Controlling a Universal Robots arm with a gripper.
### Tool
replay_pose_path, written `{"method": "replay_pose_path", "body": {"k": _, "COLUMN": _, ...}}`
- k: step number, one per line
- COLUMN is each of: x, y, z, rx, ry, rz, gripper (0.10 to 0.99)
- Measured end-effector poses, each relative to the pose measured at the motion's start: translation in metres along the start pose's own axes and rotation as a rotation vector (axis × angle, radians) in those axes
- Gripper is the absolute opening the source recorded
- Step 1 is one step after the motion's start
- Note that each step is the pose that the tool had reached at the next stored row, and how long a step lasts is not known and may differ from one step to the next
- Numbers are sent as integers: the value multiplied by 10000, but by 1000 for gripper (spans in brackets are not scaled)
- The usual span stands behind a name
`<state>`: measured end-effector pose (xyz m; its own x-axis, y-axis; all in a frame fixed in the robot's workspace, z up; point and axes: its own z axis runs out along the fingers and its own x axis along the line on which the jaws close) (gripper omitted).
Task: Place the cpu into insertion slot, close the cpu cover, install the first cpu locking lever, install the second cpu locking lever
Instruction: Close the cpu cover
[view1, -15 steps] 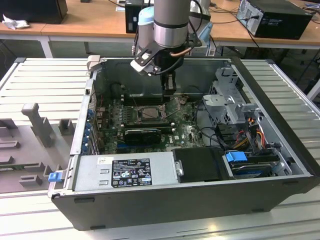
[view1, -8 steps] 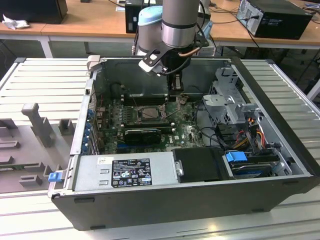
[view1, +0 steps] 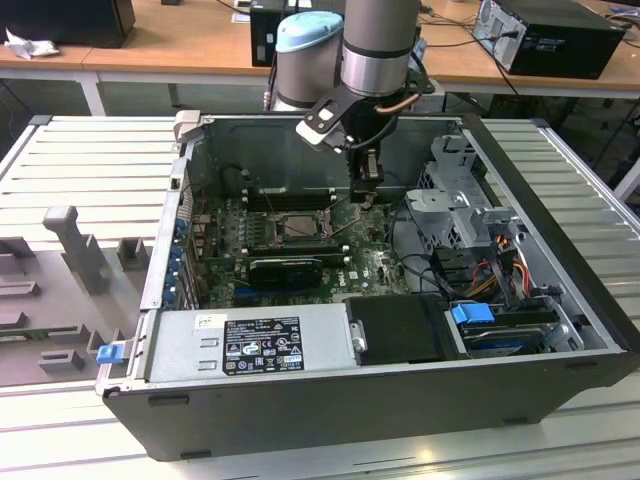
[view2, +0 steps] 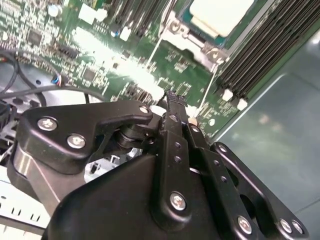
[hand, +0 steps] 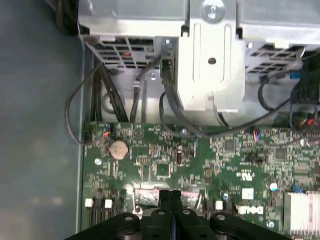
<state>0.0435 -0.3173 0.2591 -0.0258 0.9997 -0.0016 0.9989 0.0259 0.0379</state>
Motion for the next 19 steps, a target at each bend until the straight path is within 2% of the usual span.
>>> {"method": "replay_pose_path", "body": {"k": 4, "x": -3, "y": 119, "z": 9, "rx": 45, "ry": 4, "rz": -53, "gripper": 106}}
{"method": "replay_pose_path", "body": {"k": 9, "x": -5, "y": 205, "z": 38, "rx": 80, "ry": 6, "rz": -123, "gripper": 106}}
{"method": "replay_pose_path", "body": {"k": 10, "x": -5, "y": 215, "z": 48, "rx": 81, "ry": 7, "rz": -137, "gripper": 106}}
{"method": "replay_pose_path", "body": {"k": 12, "x": -6, "y": 226, "z": 129, "rx": 84, "ry": 9, "rz": -194, "gripper": 106}}
{"method": "replay_pose_path", "body": {"k": 14, "x": -6, "y": 226, "z": 164, "rx": 92, "ry": 10, "rz": -209, "gripper": 106}}
{"method": "replay_pose_path", "body": {"k": 16, "x": -6, "y": 226, "z": 170, "rx": 144, "ry": 10, "rz": -214, "gripper": 106}}
{"method": "replay_pose_path", "body": {"k": 19, "x": -6, "y": 214, "z": 159, "rx": 275, "ry": 21, "rz": -210, "gripper": 106}}
